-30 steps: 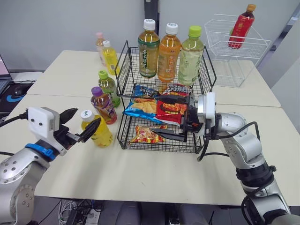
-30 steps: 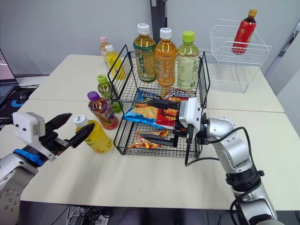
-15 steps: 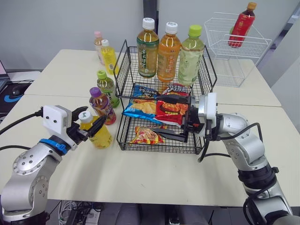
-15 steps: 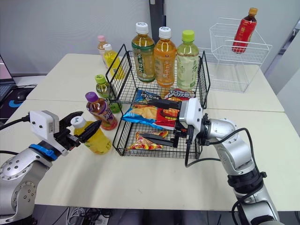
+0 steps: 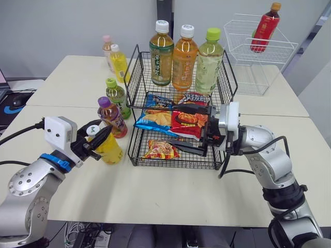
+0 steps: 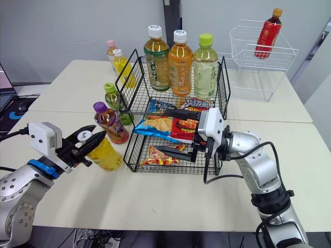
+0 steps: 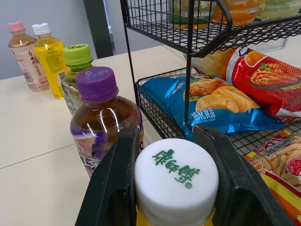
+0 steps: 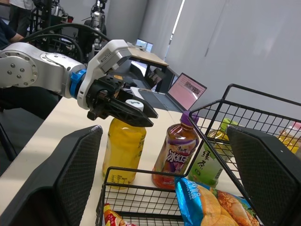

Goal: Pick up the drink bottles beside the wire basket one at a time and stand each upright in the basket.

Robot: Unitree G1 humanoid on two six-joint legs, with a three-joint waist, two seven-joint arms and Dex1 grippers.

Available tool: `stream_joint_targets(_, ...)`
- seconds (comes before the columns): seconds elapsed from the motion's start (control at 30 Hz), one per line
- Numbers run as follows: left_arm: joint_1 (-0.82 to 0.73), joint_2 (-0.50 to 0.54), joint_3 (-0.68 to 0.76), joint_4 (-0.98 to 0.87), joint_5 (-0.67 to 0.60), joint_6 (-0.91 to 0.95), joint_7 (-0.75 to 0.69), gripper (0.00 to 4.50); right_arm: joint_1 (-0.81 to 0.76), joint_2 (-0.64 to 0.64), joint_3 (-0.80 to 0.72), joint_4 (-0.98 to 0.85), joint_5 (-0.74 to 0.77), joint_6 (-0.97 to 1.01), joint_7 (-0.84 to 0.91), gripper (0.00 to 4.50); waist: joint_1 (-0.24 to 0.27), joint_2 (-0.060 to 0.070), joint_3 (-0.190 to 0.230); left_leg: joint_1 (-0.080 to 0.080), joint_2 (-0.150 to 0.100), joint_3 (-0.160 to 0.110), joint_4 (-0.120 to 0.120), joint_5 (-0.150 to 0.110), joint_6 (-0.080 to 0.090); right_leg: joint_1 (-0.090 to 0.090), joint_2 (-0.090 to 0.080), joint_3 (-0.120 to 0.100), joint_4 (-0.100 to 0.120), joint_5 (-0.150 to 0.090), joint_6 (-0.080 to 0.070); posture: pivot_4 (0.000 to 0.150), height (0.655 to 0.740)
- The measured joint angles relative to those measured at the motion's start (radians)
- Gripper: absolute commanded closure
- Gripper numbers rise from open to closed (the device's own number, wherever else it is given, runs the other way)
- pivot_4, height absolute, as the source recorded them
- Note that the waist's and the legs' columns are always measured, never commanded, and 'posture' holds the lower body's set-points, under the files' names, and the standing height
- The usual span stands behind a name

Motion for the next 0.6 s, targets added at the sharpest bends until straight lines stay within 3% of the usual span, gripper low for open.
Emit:
stream_joint_targets(0.3,-0.092,0.232,0.242,0.000,-0.255,0.226,-0.016,3.11,-0.002,0.054,-0.008,0.025,-0.002,-0.031,-0.056,0.00,0.004,-0.001,0.000,-0.005,0.000,0.000,0.000,0.000,0.000,-0.004,0.000,0.000,-0.001,0.000,0.000,0.150,0.7400)
stream_joint_targets(0.47,-0.277,0.384,0.298,0.022,-0.479,0.356,0.029,3.11,-0.006,0.086,-0.037,0.040,-0.033,-0.087,-0.104,0.00,0.006,-0.002,0.001,-0.005,-0.001,0.000,0.000,0.000,0.000,-0.003,0.000,0.000,-0.001,0.000,0.000,0.150,0.7400)
stream_joint_targets(0.6,-0.502,0.542,0.300,0.149,-0.669,0.431,0.065,3.11,-0.005,0.111,-0.049,0.044,-0.058,-0.132,-0.150,0.00,0.000,-0.003,0.002,-0.004,-0.001,0.000,0.000,0.000,0.000,-0.004,0.000,0.000,-0.001,0.000,0.000,0.150,0.7400)
